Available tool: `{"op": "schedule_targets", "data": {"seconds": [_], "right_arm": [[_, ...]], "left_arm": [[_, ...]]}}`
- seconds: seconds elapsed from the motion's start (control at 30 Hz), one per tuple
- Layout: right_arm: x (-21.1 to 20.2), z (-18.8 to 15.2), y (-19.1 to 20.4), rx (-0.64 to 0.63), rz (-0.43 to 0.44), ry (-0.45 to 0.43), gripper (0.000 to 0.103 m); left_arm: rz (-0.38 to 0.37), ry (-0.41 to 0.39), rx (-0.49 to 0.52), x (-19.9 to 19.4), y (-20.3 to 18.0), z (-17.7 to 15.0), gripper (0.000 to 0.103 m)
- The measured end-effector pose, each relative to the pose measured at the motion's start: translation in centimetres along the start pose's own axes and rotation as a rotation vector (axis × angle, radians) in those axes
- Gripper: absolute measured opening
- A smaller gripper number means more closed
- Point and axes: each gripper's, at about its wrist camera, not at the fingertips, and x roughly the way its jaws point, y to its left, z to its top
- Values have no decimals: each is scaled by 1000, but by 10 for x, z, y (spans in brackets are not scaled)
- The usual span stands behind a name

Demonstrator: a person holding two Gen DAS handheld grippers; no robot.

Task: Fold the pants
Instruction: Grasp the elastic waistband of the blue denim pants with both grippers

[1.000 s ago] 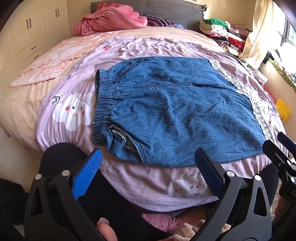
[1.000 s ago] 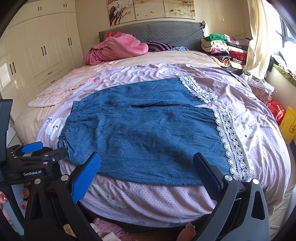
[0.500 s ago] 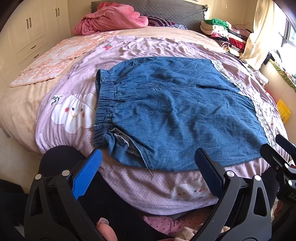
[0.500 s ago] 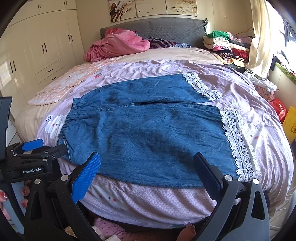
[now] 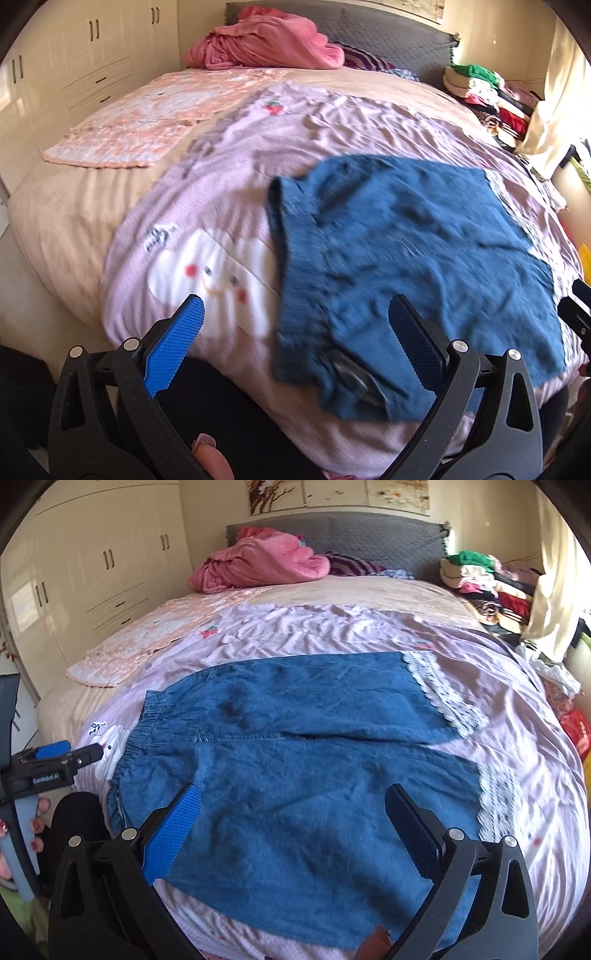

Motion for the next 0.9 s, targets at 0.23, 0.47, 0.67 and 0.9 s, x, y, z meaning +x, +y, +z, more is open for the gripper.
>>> {"op": "schedule_targets", "data": {"seconds": [0.23, 0.47, 0.67, 0.9], "right_arm": [[32, 45, -4, -1, 59, 18, 99], [71, 96, -15, -50, -2, -15, 99], [115, 131, -16, -111, 23, 48, 99], [168, 155, 9, -276, 83, 112, 99]], "left_arm": [[3, -13, -12, 28, 22, 36, 94], [-6, 70, 12, 83, 32, 64, 94], [-63, 93, 0, 119, 34, 81, 94], [-95, 100, 48, 149, 24, 89, 71]]}}
